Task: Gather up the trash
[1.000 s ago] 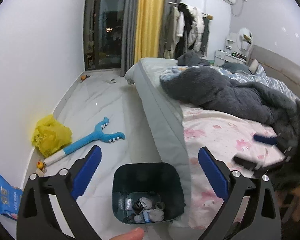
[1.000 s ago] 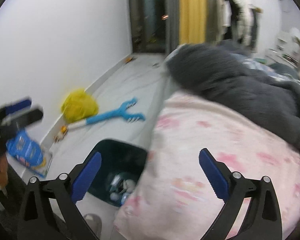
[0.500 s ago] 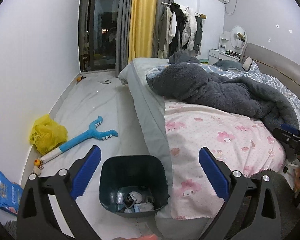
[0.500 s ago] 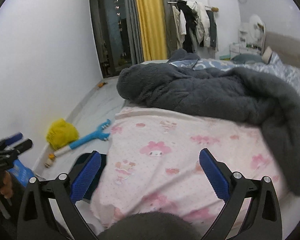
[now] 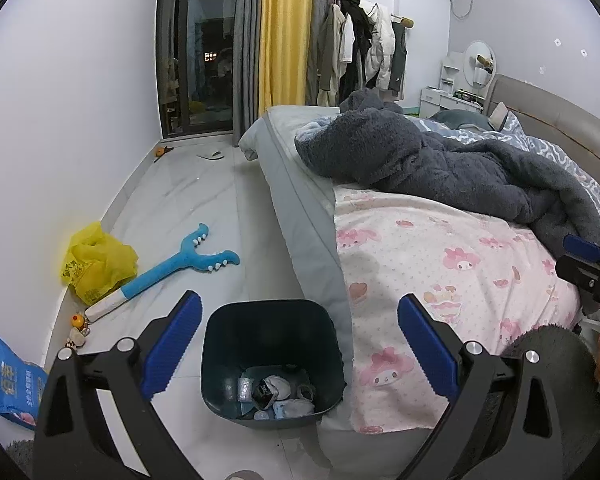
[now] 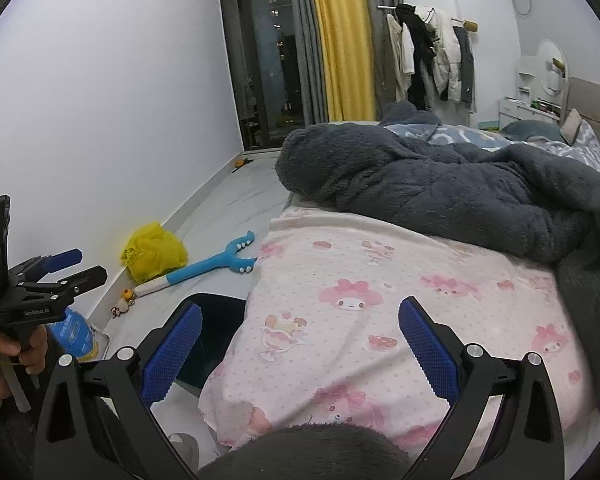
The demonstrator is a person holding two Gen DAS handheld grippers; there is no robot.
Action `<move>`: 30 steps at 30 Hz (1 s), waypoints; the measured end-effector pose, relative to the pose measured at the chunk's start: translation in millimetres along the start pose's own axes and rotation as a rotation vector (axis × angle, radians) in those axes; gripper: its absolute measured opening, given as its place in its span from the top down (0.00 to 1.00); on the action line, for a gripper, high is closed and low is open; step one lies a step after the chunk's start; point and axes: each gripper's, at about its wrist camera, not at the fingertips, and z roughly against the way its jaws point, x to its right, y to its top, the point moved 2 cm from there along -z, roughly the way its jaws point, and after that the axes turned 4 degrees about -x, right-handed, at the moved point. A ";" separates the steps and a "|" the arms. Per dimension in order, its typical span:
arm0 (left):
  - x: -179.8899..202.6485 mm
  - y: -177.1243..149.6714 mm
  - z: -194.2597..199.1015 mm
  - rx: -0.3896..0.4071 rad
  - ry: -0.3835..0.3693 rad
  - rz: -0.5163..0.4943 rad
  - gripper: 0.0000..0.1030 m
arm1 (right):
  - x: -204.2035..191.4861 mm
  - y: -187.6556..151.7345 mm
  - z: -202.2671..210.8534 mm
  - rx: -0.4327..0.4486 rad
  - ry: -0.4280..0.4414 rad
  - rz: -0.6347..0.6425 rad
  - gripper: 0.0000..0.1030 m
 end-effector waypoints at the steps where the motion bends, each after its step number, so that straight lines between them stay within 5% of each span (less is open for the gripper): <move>1: 0.0 -0.6 -0.7 -0.003 0.000 0.000 0.03 | 0.1 -0.1 -0.4 -0.001 0.003 -0.001 0.03; 30: -7.1 -6.3 -4.7 -0.024 0.004 0.010 0.03 | -0.7 0.5 -5.1 -0.021 0.020 0.004 0.03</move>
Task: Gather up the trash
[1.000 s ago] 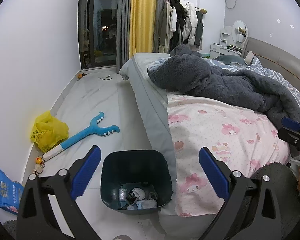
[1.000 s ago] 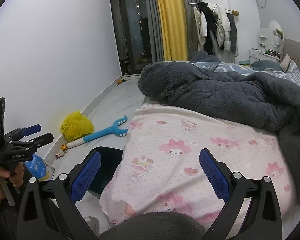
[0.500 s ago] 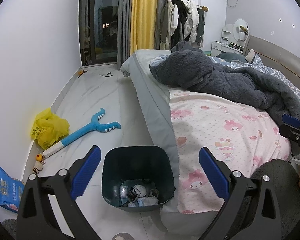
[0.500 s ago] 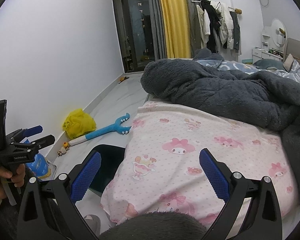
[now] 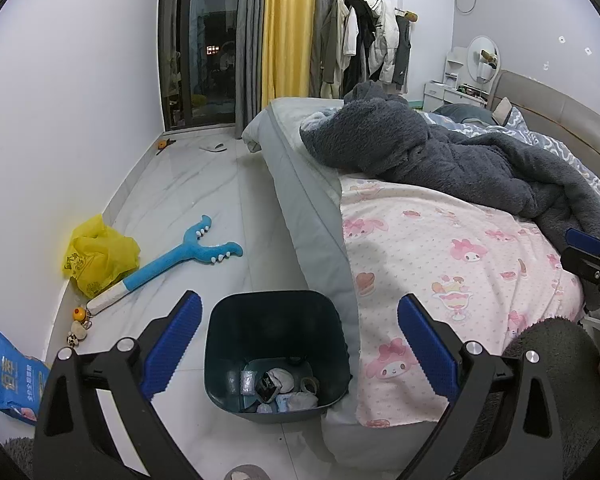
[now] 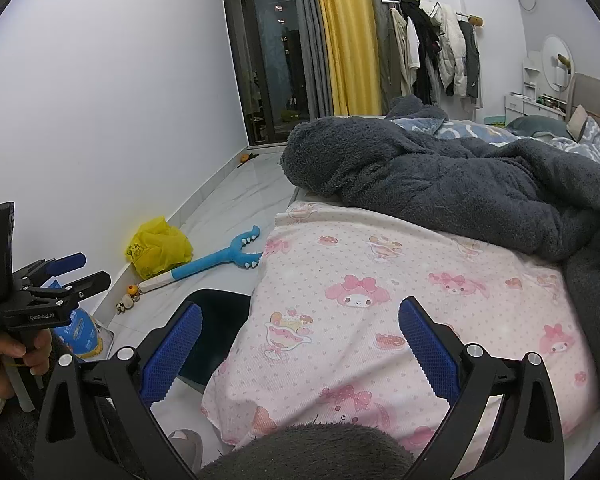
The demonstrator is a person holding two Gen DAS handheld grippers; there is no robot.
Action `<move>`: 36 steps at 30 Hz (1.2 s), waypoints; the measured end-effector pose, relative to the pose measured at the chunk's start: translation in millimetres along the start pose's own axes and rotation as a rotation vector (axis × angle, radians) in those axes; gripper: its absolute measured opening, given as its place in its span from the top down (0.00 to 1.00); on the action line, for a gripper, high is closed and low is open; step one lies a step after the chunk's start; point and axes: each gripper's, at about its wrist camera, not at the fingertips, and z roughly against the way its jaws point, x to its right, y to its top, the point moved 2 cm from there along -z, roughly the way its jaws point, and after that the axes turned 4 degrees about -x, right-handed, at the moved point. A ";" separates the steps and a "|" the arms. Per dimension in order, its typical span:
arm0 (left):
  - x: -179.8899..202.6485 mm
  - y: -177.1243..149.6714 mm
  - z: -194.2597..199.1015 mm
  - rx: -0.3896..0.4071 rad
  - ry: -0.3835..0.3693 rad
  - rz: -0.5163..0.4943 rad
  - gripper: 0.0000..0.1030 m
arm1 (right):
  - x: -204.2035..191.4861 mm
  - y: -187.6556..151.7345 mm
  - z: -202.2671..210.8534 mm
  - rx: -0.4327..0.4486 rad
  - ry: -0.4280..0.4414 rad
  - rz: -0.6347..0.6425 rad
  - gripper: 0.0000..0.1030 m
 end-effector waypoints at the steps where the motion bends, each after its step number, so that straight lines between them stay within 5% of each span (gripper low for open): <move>1: 0.0 0.1 0.0 0.000 -0.001 0.000 0.03 | -0.4 0.0 0.1 0.000 -0.001 0.001 0.03; 36: -1.8 -2.7 -1.3 -0.006 0.002 -0.005 0.03 | -1.9 -0.8 0.3 -0.002 -0.004 0.003 0.03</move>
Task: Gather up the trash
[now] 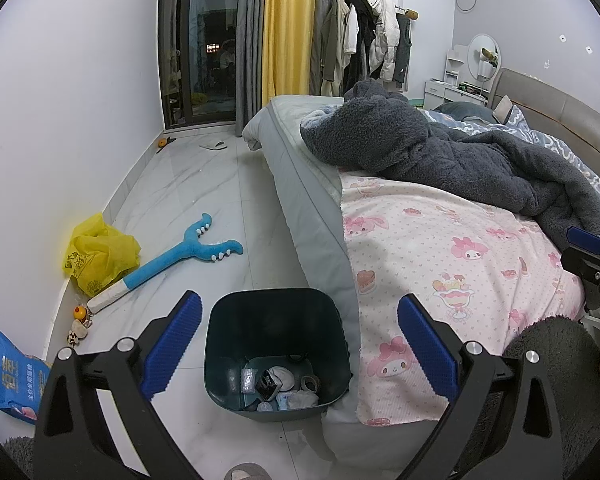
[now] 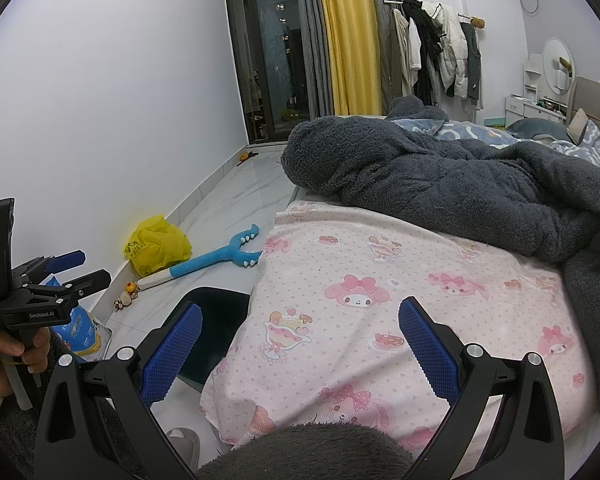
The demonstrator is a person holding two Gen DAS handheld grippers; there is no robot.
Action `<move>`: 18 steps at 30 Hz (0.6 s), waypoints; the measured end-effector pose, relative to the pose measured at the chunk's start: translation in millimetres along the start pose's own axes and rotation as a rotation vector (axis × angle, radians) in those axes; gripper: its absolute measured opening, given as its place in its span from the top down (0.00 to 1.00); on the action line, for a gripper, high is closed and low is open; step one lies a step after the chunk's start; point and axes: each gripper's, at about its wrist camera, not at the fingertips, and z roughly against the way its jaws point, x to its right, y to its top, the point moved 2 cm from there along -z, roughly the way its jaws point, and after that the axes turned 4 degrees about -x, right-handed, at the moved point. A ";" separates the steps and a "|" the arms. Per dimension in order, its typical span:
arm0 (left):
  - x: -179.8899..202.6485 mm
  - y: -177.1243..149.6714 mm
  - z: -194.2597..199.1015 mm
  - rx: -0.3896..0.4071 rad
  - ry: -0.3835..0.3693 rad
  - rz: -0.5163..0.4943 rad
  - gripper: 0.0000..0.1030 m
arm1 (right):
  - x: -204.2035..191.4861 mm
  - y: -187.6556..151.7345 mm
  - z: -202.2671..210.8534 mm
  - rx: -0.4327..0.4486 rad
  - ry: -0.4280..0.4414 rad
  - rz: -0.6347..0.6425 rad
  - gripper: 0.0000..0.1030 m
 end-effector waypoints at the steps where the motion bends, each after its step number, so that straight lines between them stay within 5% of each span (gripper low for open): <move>1: 0.1 0.1 -0.1 0.000 0.000 0.000 0.03 | 0.2 0.0 0.3 0.000 0.000 0.000 0.03; 18: 0.1 -2.2 -0.4 -0.003 0.001 0.000 0.03 | -0.2 0.2 0.0 0.000 0.000 0.002 0.03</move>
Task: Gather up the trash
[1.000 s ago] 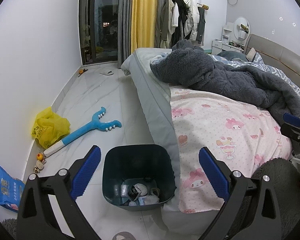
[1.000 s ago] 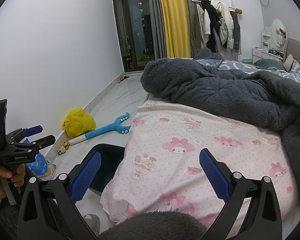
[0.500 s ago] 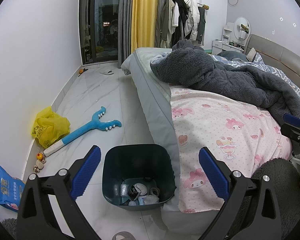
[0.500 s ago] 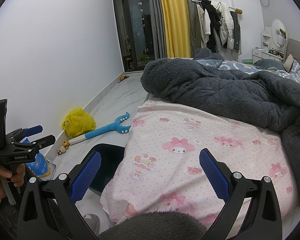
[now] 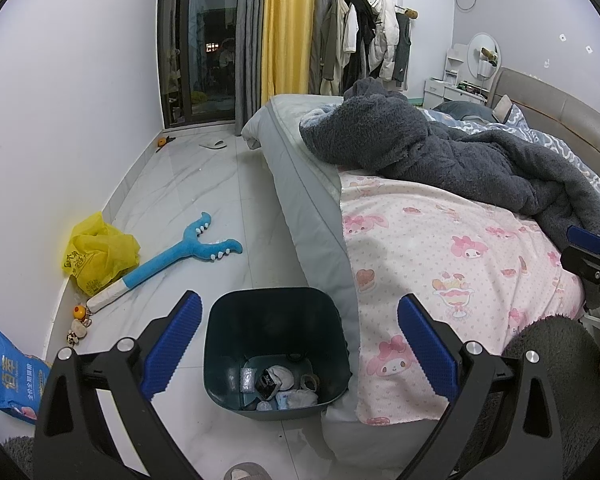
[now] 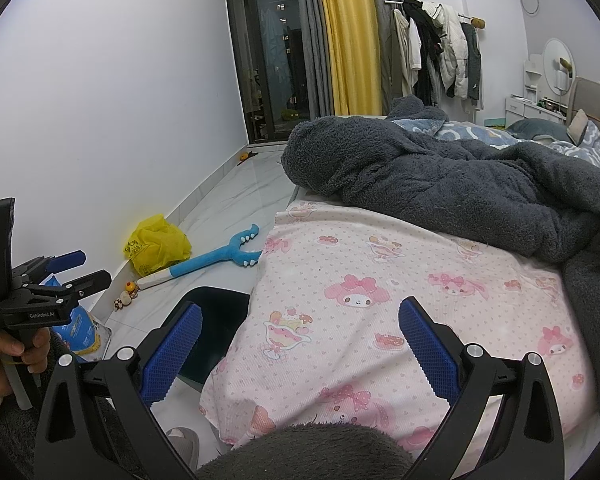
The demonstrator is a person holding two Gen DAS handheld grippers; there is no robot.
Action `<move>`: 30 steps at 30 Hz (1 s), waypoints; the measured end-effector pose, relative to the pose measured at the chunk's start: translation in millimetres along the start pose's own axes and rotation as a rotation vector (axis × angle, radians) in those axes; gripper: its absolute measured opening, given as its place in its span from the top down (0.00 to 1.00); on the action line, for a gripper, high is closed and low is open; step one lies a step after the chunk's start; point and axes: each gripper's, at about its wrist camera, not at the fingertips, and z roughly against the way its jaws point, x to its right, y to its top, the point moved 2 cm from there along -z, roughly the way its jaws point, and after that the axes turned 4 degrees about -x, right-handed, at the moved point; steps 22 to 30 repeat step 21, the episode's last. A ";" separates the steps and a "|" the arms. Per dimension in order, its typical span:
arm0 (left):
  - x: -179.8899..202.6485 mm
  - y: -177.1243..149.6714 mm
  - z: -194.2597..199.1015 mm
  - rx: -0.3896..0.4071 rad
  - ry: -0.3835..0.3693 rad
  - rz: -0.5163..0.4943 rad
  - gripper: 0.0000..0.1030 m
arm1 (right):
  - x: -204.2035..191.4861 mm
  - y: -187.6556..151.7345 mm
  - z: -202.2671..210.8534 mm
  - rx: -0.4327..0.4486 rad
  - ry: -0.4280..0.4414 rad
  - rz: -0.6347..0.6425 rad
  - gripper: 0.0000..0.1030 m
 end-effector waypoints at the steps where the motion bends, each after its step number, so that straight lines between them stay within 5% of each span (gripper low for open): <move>1: 0.2 0.6 0.1 0.000 -0.001 0.000 0.03 | 0.0 0.0 -0.1 0.000 0.000 0.000 0.03; 30: 4.3 -3.7 0.2 -0.005 0.004 0.004 0.03 | 0.0 0.1 -0.1 -0.001 0.000 0.001 0.03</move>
